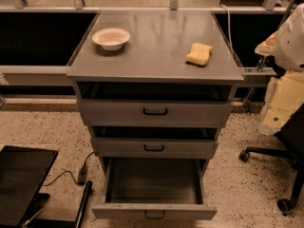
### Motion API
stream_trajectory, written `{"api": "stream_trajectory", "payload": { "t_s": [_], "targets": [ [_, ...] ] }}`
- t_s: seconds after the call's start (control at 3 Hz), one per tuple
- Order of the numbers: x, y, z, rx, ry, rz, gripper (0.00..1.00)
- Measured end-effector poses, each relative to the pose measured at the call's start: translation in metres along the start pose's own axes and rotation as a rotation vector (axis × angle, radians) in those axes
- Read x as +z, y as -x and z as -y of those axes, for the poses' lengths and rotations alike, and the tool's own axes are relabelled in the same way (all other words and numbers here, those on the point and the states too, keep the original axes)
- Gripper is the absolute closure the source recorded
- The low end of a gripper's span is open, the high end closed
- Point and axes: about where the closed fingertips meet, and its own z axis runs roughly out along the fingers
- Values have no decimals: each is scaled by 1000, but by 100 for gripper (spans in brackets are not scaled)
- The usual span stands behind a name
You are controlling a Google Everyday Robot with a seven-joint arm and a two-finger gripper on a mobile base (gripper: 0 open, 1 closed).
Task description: Close bottom drawer
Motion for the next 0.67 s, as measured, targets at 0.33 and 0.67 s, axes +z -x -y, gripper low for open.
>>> {"api": "stream_trajectory", "payload": {
  "t_s": [0.33,0.67],
  "targets": [
    [0,0,0,0,0,0,0],
    [5,-6,-8,-2,-10,33,0]
  ]
}}
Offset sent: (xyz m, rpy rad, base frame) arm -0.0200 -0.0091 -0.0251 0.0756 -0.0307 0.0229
